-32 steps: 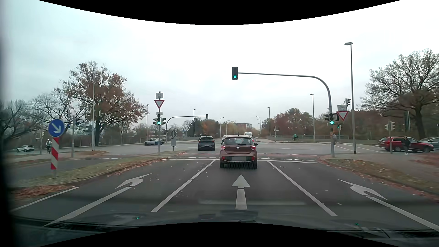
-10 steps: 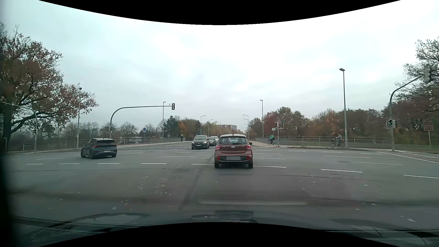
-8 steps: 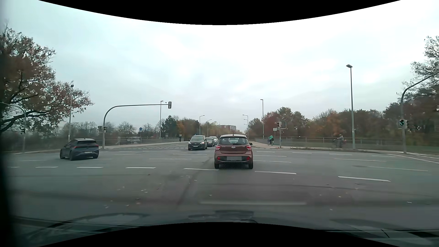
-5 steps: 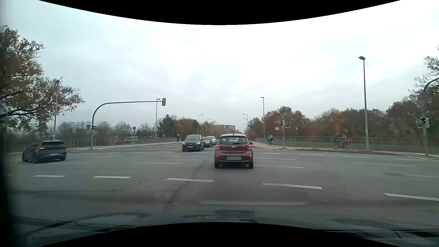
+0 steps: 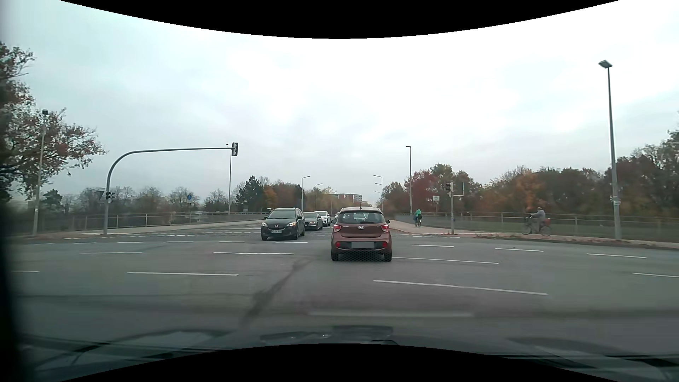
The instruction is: Follow the waypoints while adhering to traffic rules and regulations
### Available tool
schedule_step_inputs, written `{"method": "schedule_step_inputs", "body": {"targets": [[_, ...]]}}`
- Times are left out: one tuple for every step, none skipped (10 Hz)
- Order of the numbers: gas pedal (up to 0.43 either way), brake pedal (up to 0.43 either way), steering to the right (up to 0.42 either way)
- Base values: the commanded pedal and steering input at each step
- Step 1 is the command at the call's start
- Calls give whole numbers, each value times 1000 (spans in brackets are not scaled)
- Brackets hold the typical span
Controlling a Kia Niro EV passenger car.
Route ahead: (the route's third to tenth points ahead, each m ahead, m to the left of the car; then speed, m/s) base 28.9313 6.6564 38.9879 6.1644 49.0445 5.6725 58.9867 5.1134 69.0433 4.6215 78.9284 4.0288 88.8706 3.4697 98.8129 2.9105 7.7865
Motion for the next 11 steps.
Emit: {"method": "schedule_step_inputs", "body": {"targets": [[98,0,7],[110,0,7],[118,0,7],[138,0,7],[138,0,6],[138,0,5],[138,0,5],[138,0,5],[138,0,5],[138,0,1],[138,0,-1]]}}
